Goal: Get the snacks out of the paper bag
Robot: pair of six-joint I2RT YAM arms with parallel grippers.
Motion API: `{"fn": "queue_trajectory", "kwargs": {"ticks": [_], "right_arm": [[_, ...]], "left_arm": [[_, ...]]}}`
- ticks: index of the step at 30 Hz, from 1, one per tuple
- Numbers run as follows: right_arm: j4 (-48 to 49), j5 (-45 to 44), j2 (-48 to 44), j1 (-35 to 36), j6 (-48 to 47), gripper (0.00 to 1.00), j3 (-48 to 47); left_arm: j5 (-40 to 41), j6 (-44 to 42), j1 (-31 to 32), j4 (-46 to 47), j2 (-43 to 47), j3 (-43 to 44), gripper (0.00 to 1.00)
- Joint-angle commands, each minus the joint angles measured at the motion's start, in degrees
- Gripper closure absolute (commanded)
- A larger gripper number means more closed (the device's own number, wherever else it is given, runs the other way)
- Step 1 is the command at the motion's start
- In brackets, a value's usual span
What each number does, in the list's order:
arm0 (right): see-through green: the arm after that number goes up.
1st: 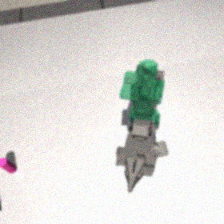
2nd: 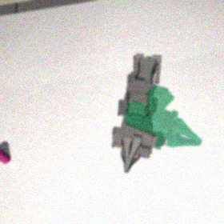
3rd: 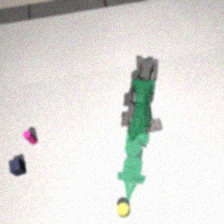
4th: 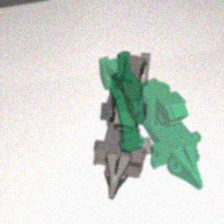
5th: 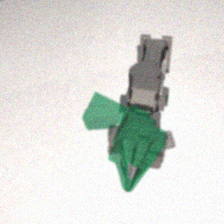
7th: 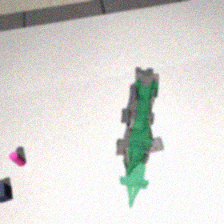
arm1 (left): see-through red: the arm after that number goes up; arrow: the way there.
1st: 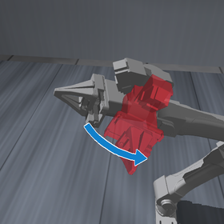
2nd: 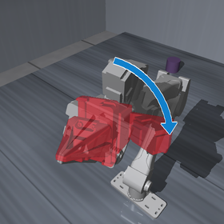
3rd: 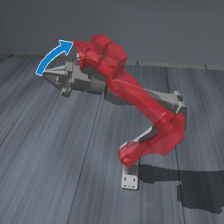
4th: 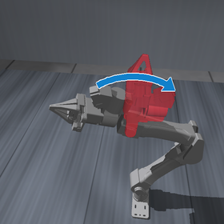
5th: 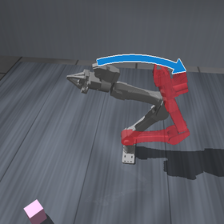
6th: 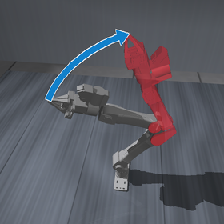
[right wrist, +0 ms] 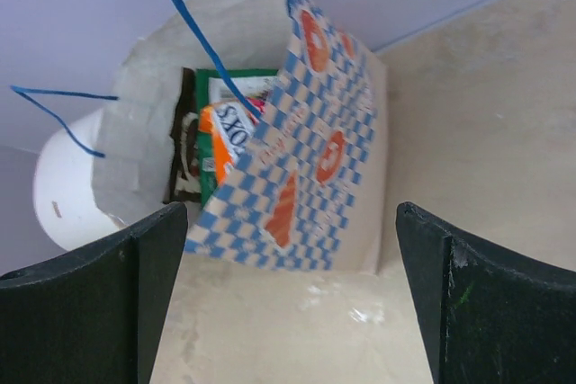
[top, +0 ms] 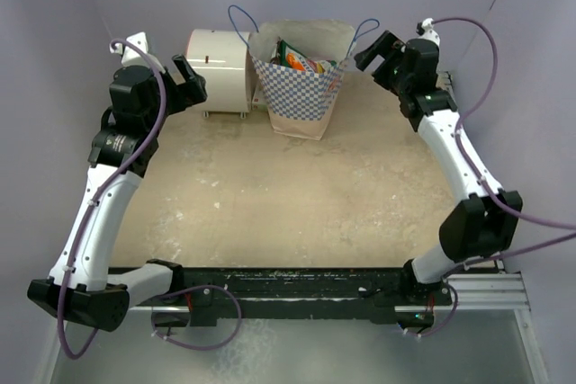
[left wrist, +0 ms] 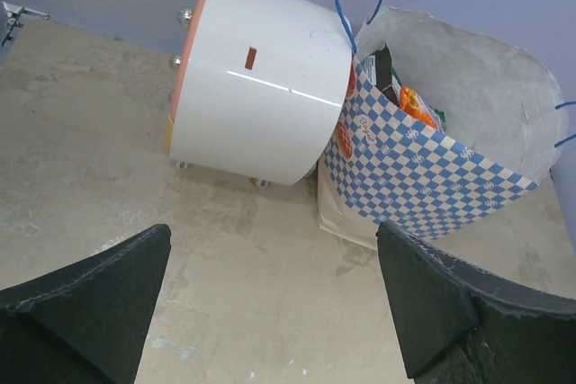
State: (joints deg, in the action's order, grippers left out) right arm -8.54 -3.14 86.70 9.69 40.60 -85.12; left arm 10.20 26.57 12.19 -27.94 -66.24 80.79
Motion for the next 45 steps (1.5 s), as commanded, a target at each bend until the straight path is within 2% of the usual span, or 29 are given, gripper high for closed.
{"fn": "queue_trajectory", "kwargs": {"ticks": [1,11,20,25,30,33,39,40,45], "right_arm": [[9.4,5.3,5.0,-0.1,5.5,0.0,-7.3],[12.5,9.4,17.0,-0.1,9.8,0.03,-18.6],[15.6,8.9,24.8,-0.2,9.1,0.21,-26.0],[18.0,11.9,28.4,-0.3,11.0,0.38,-29.6],[18.7,12.8,27.5,-0.3,12.6,0.53,-26.9],[18.7,13.4,26.4,-0.3,12.8,0.7,-25.3],[16.9,13.8,22.6,-0.4,13.5,0.97,-22.0],[16.4,14.1,21.6,-0.4,13.5,1.0,-21.2],[16.2,15.4,15.0,-0.4,12.8,1.0,-14.3]], "left_arm": [[0.2,-0.7,-0.8,3.1,0.4,0.8,0.01],[1.7,-4.6,-1.2,1.8,-1.0,3.5,0.01],[2.8,-7.6,-1.2,1.3,-1.4,5.0,0.01],[3.0,-7.6,-1.4,0.4,-1.3,5.9,0.01],[3.9,-7.1,-1.4,-0.2,-0.2,5.9,0.01],[3.7,-6.4,-1.3,-0.3,0.7,5.9,0.01],[2.6,-4.5,-1.4,-1.1,2.4,6.0,0.01],[2.1,-3.9,-1.3,-1.4,2.6,6.0,0.01],[-2.2,-1.0,-1.4,-3.9,4.5,6.3,0.01]]}}
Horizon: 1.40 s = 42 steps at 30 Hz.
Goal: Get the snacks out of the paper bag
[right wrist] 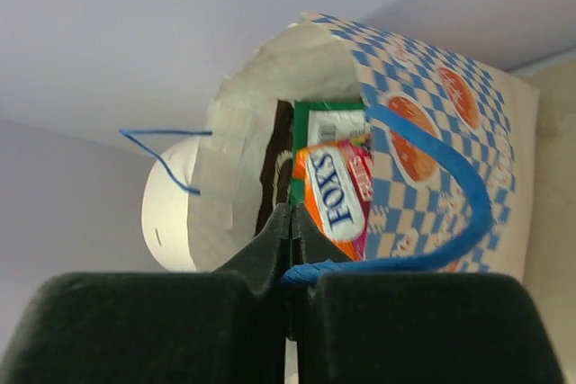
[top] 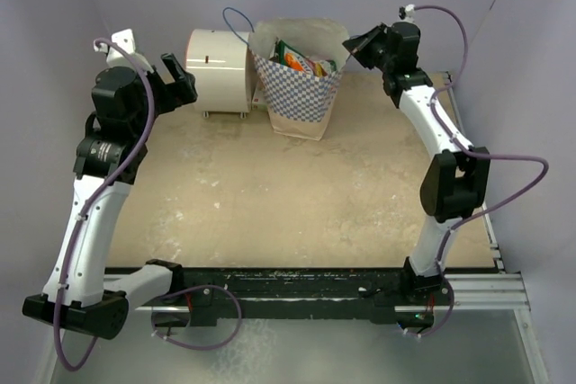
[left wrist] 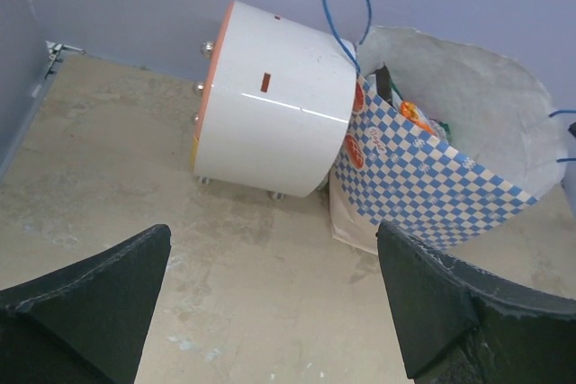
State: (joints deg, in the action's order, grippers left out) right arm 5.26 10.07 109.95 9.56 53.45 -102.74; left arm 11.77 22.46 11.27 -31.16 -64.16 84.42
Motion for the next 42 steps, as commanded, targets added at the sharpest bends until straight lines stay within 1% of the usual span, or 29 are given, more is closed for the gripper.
{"fn": "queue_trajectory", "kwargs": {"ticks": [1,5,9,14,19,22,25,28,31,33,36,40,42], "right_arm": [[2.0,2.2,-10.1,-0.2,-0.4,1.0,4.7],[-0.7,2.3,-16.2,-0.2,-1.4,1.0,10.1],[-3.0,2.4,-24.2,-0.2,-1.6,1.0,16.8],[-8.5,1.2,-37.2,-0.2,-2.9,1.0,27.1],[-16.9,-2.5,-52.4,-0.2,-4.6,1.0,35.5],[-23.8,-4.7,-61.8,-0.2,-5.7,1.0,38.5],[-32.0,-7.3,-68.6,-0.2,-7.0,1.0,39.1],[-39.2,-9.9,-74.3,-0.2,-7.6,1.0,38.7],[-44.2,-11.8,-78.7,-0.2,-7.8,1.0,38.4],[-46.7,-13.2,-80.9,-0.2,-7.9,1.0,38.1],[-49.4,-15.2,-82.9,-0.2,-8.0,1.0,37.5],[-51.4,-16.9,-83.1,-0.2,-8.4,0.99,36.4],[-51.6,-17.4,-82.8,-0.2,-8.4,0.99,35.8]], "left_arm": [[-4.8,3.5,-0.4,-1.6,2.9,2.8,0.01],[-7.9,5.1,-0.4,-4.9,5.0,3.7,0.01],[-11.0,6.9,-0.4,-8.4,6.8,4.8,0.01],[-17.7,9.9,-0.4,-11.1,8.2,5.1,0.01],[-25.3,13.6,-0.4,-12.3,7.3,3.6,0.01],[-31.7,15.7,-0.4,-9.8,5.7,1.6,0.01],[-37.2,19.3,-0.5,-6.0,3.4,-1.0,0.01],[-43.0,24.0,-0.3,0.3,0.7,-4.2,0.01],[-47.7,28.3,0.5,7.2,-2.4,-7.0,0.01],[-48.0,29.6,2.8,10.2,-4.4,-7.8,0.01],[-46.6,29.2,7.1,12.4,-8.2,-7.0,0.01],[-48.1,29.2,9.9,16.6,-15.5,-5.4,0.01],[-49.6,25.9,11.6,17.7,-19.9,-1.6,0.06]]}}
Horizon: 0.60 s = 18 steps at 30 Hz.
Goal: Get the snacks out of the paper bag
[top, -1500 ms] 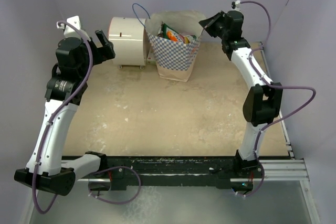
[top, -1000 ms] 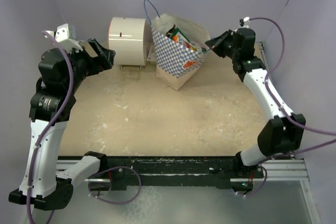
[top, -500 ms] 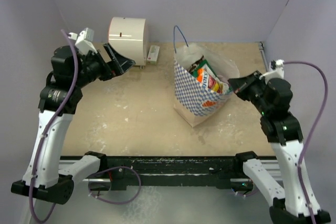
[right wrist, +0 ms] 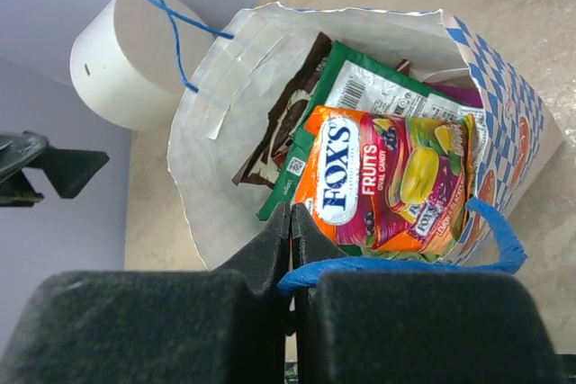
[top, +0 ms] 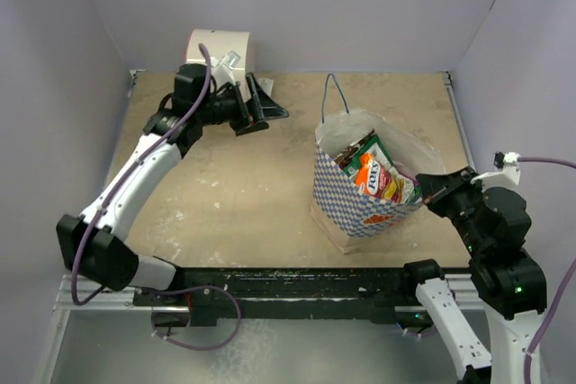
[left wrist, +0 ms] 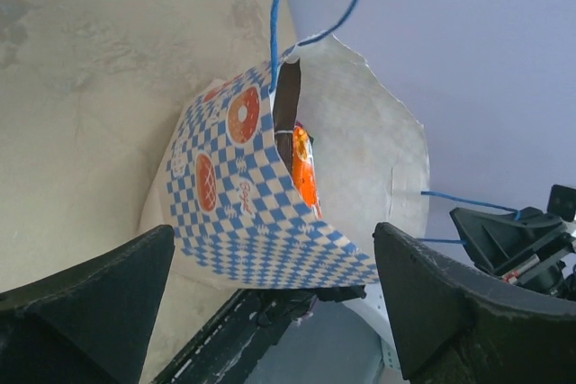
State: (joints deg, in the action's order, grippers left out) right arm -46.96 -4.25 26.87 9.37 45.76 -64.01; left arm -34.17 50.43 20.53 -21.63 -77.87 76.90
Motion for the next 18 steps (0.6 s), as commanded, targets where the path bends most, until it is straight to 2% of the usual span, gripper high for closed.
{"fn": "queue_trajectory", "kwargs": {"ticks": [1,3,6,12,15,18], "right_arm": [[0.7,-3.4,0.5,0.0,-0.7,0.99,-3.1],[0.8,-4.0,1.1,0.0,-0.6,0.98,-3.2],[0.6,-4.8,2.1,0.0,-0.5,0.97,-3.6],[-1.5,-5.4,3.8,0.0,-0.8,0.95,-5.9],[-3.0,-6.7,3.8,0.0,-1.2,0.94,-6.9],[-3.6,-7.9,3.5,0.0,-1.6,0.93,-7.1]], "left_arm": [[-3.3,-5.6,3.6,5.9,-9.1,9.2,0.09],[-2.0,-11.3,5.6,-0.1,-14.7,16.4,0.09],[-0.8,-14.3,6.3,-2.3,-21.0,22.6,0.14],[-1.6,-15.5,7.8,-0.4,-32.7,32.8,0.34],[-1.4,-14.6,9.4,0.1,-38.0,38.0,0.39],[0.2,-13.0,11.1,3.9,-40.8,38.9,0.4]]}}
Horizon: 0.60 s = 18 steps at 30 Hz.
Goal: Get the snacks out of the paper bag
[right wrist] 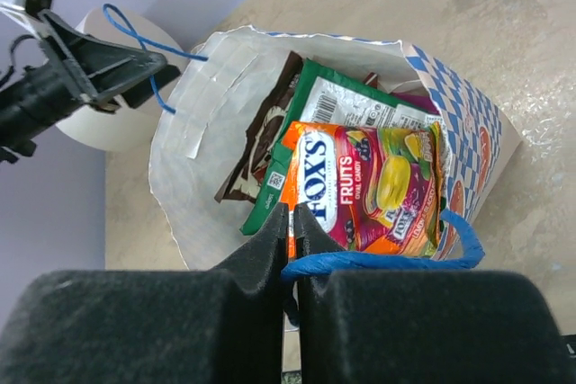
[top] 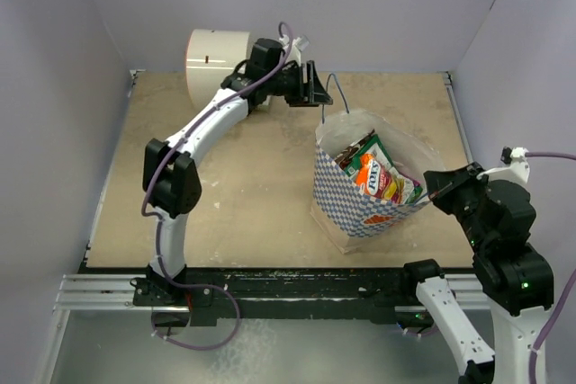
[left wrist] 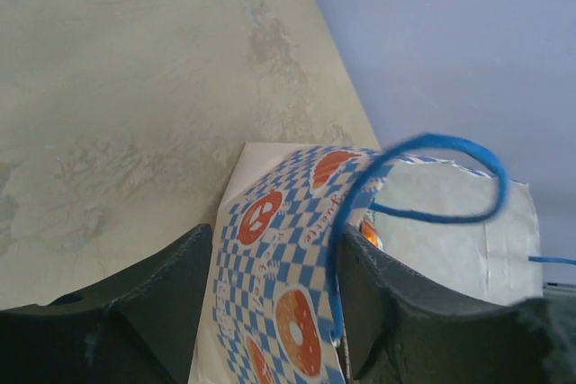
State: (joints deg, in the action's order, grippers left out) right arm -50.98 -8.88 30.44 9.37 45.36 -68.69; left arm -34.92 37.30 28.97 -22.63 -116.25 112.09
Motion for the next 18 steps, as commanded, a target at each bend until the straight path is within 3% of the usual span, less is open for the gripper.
{"fn": "queue_trajectory", "kwargs": {"ticks": [1,7,13,18], "right_arm": [[0.4,-3.5,0.0,0.0,-1.3,0.92,-2.5],[0.8,-3.1,1.8,0.0,-2.7,0.91,-2.8],[0.8,-2.6,2.6,0.0,-4.0,0.91,-2.6],[0.6,-4.4,2.9,0.0,-6.1,0.9,-3.5]], "left_arm": [[2.2,0.2,3.2,5.0,-3.4,4.5,0.41],[7.2,2.7,3.6,5.7,-10.0,11.2,0.51],[6.5,8.8,3.6,14.8,-13.1,12.7,0.58],[8.2,7.0,3.5,15.2,-11.7,13.1,0.72]]}}
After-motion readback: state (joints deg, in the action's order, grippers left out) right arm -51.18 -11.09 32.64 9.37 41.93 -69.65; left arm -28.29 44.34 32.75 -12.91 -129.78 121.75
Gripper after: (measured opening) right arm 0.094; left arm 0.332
